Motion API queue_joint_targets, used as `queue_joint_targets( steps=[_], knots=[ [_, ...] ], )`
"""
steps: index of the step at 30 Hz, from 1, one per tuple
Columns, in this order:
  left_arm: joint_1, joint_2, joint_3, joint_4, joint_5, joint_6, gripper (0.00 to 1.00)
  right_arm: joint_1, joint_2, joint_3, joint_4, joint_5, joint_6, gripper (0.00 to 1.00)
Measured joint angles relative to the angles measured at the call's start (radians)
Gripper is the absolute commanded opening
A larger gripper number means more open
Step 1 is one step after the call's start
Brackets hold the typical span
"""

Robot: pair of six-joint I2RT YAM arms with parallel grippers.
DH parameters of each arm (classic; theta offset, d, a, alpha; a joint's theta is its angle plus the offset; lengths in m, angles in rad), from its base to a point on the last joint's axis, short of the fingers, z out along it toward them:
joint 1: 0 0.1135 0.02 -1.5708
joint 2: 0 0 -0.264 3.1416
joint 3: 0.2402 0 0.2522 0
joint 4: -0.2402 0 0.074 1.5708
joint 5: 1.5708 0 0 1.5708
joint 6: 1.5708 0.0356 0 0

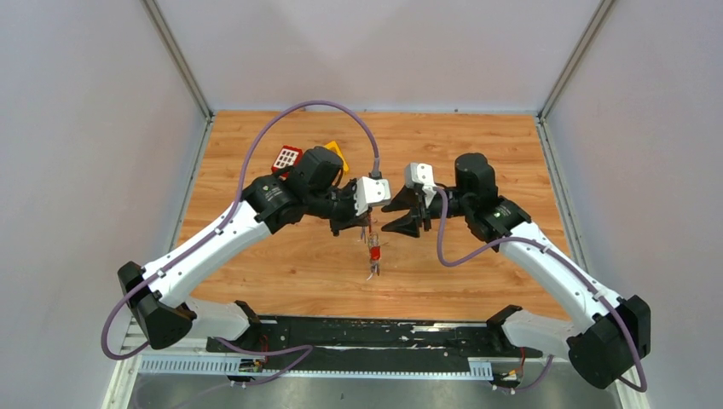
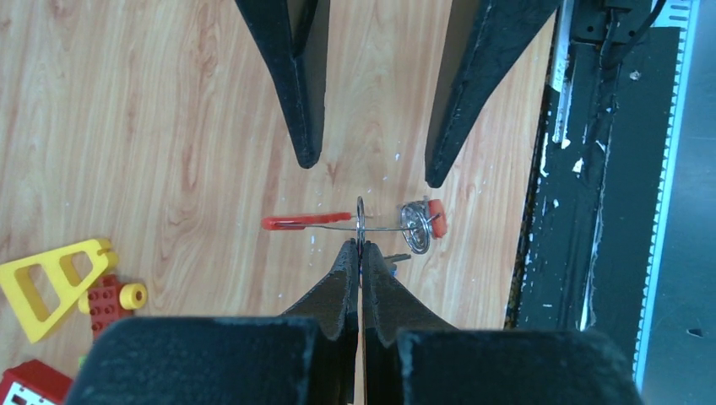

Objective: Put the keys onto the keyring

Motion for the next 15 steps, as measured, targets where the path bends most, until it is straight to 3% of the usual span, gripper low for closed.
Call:
queue_joint_targets(
  steps=[4,15],
  knots=[
    [-0.006,0.0,0.0,-0.008,0.006,-0.01,0.0,0.0,0.013,0.0,0.016,-0.018,0.022,0.35],
    [-0.009,0.0,0.0,-0.012,0.046,-0.037,0.0,0.018,0.055,0.0,0.039,-0.056,0.048,0.29]
  ],
)
